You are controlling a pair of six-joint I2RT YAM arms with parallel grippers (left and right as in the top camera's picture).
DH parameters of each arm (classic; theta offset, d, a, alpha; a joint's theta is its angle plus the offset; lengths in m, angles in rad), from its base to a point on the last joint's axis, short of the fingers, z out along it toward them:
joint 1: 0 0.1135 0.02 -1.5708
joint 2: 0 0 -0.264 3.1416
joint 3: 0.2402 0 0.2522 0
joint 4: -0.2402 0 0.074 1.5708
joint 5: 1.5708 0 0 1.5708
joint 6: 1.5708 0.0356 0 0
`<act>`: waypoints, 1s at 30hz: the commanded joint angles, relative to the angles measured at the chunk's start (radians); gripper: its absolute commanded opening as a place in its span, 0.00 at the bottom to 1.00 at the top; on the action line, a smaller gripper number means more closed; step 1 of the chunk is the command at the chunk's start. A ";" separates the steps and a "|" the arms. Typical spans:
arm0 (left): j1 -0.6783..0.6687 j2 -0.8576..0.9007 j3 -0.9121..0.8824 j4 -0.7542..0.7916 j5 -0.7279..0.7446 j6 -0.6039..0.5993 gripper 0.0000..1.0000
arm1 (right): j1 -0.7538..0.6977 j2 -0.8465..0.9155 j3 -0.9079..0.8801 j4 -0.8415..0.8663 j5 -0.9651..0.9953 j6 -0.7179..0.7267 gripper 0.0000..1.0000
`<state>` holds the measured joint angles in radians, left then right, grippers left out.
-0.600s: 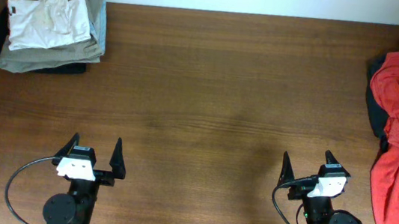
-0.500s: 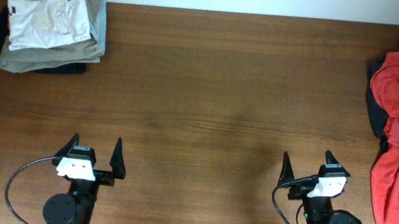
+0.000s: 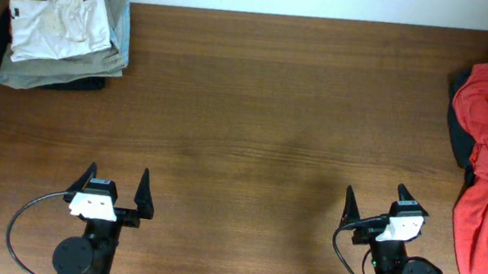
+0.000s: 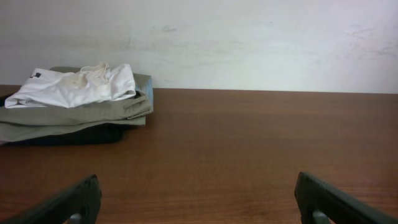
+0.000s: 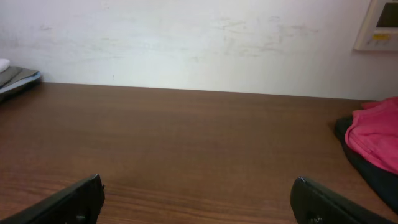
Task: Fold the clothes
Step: 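Open the right gripper and move it toward the orange T-shirt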
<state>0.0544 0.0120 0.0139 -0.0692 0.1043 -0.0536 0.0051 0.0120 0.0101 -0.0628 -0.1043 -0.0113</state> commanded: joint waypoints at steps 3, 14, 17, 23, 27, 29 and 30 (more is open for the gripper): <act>-0.004 -0.006 -0.005 -0.003 -0.007 0.001 0.99 | -0.006 -0.006 -0.005 -0.007 0.005 0.004 0.99; -0.004 -0.006 -0.005 -0.004 -0.007 0.001 0.99 | -0.006 -0.006 -0.005 -0.007 0.005 0.004 0.99; -0.004 -0.006 -0.005 -0.004 -0.007 0.001 0.99 | -0.006 -0.006 -0.005 -0.007 0.005 0.004 0.99; -0.004 -0.006 -0.005 -0.004 -0.007 0.001 0.99 | -0.005 -0.006 -0.005 0.071 -0.085 0.045 0.99; -0.004 -0.006 -0.005 -0.004 -0.007 0.001 0.99 | -0.005 -0.006 -0.005 0.170 -0.376 0.289 0.99; -0.004 -0.006 -0.005 -0.004 -0.007 0.001 0.99 | -0.005 -0.006 -0.005 0.158 -0.446 0.379 0.98; -0.004 -0.006 -0.005 -0.004 -0.007 0.001 0.99 | -0.006 -0.006 -0.005 0.169 -0.444 0.442 0.99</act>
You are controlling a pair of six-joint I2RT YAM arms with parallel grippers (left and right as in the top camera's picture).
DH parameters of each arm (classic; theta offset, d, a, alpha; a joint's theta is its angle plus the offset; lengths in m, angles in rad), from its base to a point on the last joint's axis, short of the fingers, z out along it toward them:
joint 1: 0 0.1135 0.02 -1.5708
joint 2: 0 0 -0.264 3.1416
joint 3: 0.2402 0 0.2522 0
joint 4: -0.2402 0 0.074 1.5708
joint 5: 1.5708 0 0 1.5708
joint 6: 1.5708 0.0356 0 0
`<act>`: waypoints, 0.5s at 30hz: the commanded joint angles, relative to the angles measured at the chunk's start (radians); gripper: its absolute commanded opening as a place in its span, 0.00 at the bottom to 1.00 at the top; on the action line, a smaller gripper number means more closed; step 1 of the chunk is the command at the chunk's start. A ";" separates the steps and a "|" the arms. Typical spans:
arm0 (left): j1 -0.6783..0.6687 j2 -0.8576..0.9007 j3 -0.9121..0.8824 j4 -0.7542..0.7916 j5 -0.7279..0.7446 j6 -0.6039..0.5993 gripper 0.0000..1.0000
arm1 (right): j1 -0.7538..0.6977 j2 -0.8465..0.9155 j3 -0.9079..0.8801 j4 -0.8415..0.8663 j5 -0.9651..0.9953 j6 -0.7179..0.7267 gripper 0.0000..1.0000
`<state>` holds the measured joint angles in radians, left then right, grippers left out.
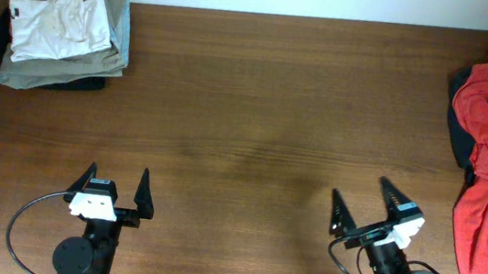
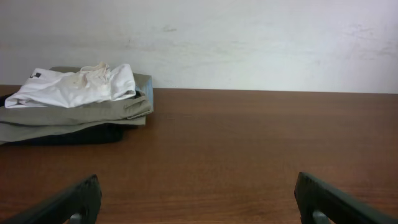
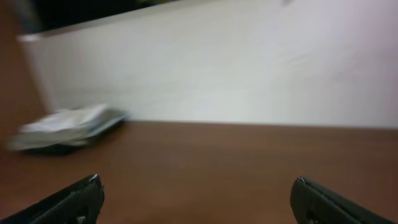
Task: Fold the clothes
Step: 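Open the right gripper and move it toward the orange T-shirt, then grasp the orange T-shirt in the pile with the right gripper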
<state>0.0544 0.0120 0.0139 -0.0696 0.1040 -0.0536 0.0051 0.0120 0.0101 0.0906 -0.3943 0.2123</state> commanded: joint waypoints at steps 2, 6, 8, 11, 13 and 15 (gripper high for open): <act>-0.004 -0.006 -0.005 -0.003 -0.007 0.001 0.99 | -0.006 -0.006 -0.005 0.083 -0.151 0.260 0.99; -0.004 -0.006 -0.005 -0.003 -0.007 0.001 0.99 | -0.006 -0.006 0.006 0.391 -0.032 0.260 0.99; -0.004 -0.006 -0.005 -0.003 -0.007 0.001 0.99 | -0.006 0.009 0.060 0.398 0.097 0.217 0.99; -0.004 -0.006 -0.005 -0.003 -0.007 0.001 0.99 | -0.006 0.097 0.180 0.315 0.193 0.082 0.99; -0.004 -0.006 -0.005 -0.003 -0.007 0.001 0.99 | -0.006 0.274 0.336 0.238 0.262 -0.016 0.99; -0.004 -0.006 -0.005 -0.003 -0.007 0.001 0.99 | -0.006 0.430 0.459 0.192 0.292 -0.071 0.99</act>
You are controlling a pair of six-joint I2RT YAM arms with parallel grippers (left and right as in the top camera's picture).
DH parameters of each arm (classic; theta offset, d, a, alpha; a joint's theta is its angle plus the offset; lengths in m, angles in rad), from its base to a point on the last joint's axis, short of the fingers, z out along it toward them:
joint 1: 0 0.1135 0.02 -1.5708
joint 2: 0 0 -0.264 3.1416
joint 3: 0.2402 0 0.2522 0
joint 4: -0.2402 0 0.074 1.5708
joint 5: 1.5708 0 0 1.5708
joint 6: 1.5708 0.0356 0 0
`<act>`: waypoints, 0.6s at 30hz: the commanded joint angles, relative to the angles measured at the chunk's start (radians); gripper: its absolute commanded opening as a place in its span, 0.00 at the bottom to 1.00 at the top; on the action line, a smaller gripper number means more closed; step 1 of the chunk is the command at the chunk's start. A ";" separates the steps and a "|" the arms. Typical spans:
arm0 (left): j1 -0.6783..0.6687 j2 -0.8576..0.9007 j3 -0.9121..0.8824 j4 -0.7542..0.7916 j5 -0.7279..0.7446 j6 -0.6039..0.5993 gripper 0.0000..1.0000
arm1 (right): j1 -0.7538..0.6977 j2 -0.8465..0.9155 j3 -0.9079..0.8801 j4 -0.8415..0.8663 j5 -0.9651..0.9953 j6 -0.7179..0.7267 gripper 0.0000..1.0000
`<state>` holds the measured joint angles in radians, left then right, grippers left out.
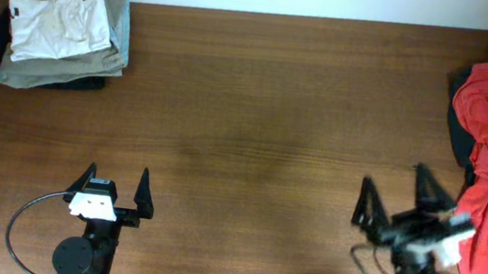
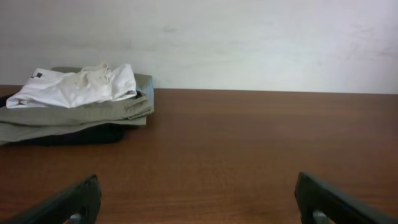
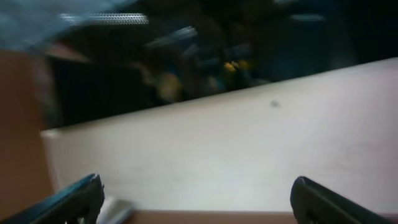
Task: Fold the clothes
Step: 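Grasp the orange T-shirt in the pile with the right gripper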
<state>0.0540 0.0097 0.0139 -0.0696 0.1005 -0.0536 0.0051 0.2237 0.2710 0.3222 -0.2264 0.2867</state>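
Note:
A loose red garment lies crumpled along the table's right edge over a dark piece of clothing. At the back left sits a folded stack, white shirt over olive and dark pieces, also in the left wrist view. My left gripper rests open near the front edge, nothing between its fingers. My right gripper is open too, raised and tilted, just left of the red garment; its blurred wrist view faces the wall, fingers apart.
The brown wooden table ends at a white wall behind. Cables loop beside both arm bases at the front edge.
My right gripper has moved right, toward the red garment, and tipped upward, so its camera now faces the wall and dark area above. The left arm is unchanged.
Both grippers first rested open at the front edge, facing the wall. Then the right one had swung to face left toward the folded stack. Now it stands further right, raised, near the red garment. The left arm and clothes stayed put.

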 commanded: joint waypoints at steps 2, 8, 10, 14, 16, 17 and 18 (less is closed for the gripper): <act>-0.004 -0.004 -0.005 -0.003 -0.003 0.001 0.99 | -0.006 0.400 0.343 -0.109 0.184 -0.187 0.99; -0.004 -0.003 -0.005 -0.003 -0.003 0.001 0.99 | -0.058 0.959 0.885 -0.531 0.404 -0.257 0.99; -0.004 -0.004 -0.005 -0.003 -0.003 0.001 0.99 | -0.121 1.188 1.134 -0.771 0.515 -0.257 0.99; -0.004 -0.003 -0.005 -0.003 -0.003 0.001 0.99 | -0.200 1.334 1.242 -0.875 0.672 -0.257 0.99; -0.004 -0.004 -0.005 -0.003 -0.003 0.001 0.99 | -0.246 1.376 1.242 -0.893 0.713 -0.257 0.99; -0.004 -0.004 -0.005 -0.003 -0.003 0.001 0.99 | -0.269 1.393 1.242 -0.906 0.715 -0.257 0.99; -0.004 -0.003 -0.005 -0.003 -0.003 0.001 0.99 | -0.301 1.413 1.242 -0.929 0.713 -0.257 0.99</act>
<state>0.0540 0.0120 0.0139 -0.0711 0.0975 -0.0536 -0.2249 1.5913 1.4868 -0.5724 0.3817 0.0387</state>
